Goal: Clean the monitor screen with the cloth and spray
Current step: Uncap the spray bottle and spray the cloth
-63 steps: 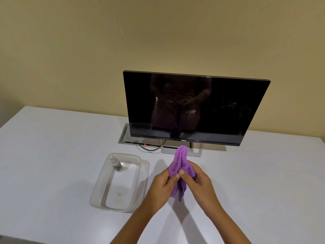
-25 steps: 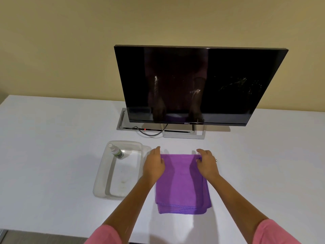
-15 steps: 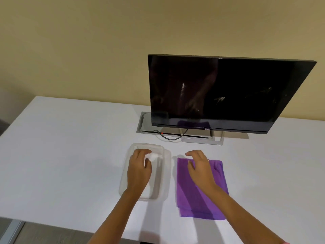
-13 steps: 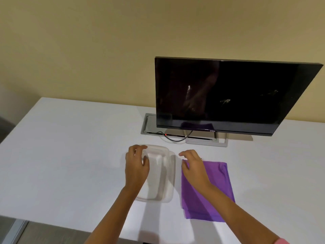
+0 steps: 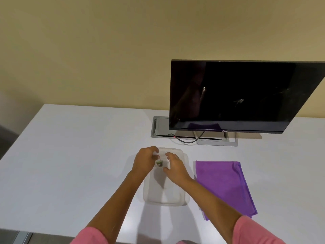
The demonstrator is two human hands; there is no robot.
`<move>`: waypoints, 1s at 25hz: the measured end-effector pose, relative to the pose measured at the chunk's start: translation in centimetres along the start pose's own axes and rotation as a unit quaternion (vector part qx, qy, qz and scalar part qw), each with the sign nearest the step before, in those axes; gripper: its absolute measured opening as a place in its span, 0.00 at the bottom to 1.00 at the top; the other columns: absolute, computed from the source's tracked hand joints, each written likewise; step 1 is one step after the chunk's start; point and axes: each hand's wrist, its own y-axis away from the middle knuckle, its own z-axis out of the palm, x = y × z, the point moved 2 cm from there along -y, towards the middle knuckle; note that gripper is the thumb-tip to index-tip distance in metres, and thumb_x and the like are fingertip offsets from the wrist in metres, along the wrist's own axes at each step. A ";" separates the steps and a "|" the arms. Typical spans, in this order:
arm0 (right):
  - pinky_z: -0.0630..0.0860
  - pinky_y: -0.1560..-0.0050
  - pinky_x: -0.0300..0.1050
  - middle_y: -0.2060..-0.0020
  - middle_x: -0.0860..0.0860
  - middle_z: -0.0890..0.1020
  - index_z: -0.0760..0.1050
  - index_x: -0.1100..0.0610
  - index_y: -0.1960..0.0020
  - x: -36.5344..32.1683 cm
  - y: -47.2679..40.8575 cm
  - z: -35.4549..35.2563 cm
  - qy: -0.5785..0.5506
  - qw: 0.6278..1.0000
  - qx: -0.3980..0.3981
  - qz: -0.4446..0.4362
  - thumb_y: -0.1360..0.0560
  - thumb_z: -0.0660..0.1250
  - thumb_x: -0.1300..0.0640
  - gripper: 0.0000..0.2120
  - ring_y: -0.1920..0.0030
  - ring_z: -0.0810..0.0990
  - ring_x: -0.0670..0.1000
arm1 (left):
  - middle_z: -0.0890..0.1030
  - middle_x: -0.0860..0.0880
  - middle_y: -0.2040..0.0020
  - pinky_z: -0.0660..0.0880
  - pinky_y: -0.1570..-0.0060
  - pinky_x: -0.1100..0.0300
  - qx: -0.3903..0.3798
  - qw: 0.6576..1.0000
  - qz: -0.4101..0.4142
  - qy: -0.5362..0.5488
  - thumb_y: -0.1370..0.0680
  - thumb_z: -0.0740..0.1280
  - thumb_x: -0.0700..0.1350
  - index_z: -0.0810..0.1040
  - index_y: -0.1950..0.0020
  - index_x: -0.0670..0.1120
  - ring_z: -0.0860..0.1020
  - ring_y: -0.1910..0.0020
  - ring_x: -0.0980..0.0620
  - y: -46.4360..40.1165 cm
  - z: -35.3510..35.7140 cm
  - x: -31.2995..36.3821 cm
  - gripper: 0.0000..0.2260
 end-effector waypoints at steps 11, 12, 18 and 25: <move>0.69 0.69 0.44 0.60 0.49 0.77 0.67 0.49 0.41 -3.7 5.3 -3.7 0.098 0.989 -0.002 -0.115 0.29 0.64 0.55 0.17 0.62 0.76 0.53 | 0.82 0.44 0.51 0.80 0.49 0.56 -0.153 0.944 0.068 0.283 0.23 0.68 0.41 0.80 0.51 0.51 0.81 0.52 0.47 3.9 -3.7 -0.1 0.05; 0.68 0.70 0.44 0.61 0.49 0.78 0.67 0.49 0.41 -3.8 5.9 -3.9 0.122 0.986 -0.004 -0.117 0.29 0.64 0.54 0.17 0.63 0.76 0.54 | 0.82 0.45 0.52 0.79 0.49 0.56 -0.153 0.954 0.089 0.241 0.23 0.67 0.42 0.80 0.51 0.52 0.81 0.54 0.48 4.2 -3.8 0.0 0.05; 0.70 0.68 0.46 0.65 0.48 0.75 0.67 0.47 0.38 -3.0 8.2 -5.1 0.212 0.969 -0.001 -0.128 0.28 0.62 0.54 0.18 0.62 0.76 0.55 | 0.75 0.54 0.53 0.70 0.60 0.62 -0.162 0.952 0.254 -0.056 0.18 0.57 0.48 0.73 0.47 0.48 0.73 0.58 0.53 5.4 -2.9 1.4 0.07; 0.65 0.69 0.45 0.58 0.54 0.80 0.66 0.51 0.40 -1.3 9.5 -8.6 0.344 0.922 0.019 -0.177 0.25 0.61 0.56 0.14 0.61 0.77 0.59 | 0.74 0.51 0.56 0.70 0.57 0.58 -0.181 0.940 0.283 -0.062 0.17 0.55 0.47 0.71 0.53 0.46 0.73 0.57 0.50 5.8 -0.9 4.4 0.09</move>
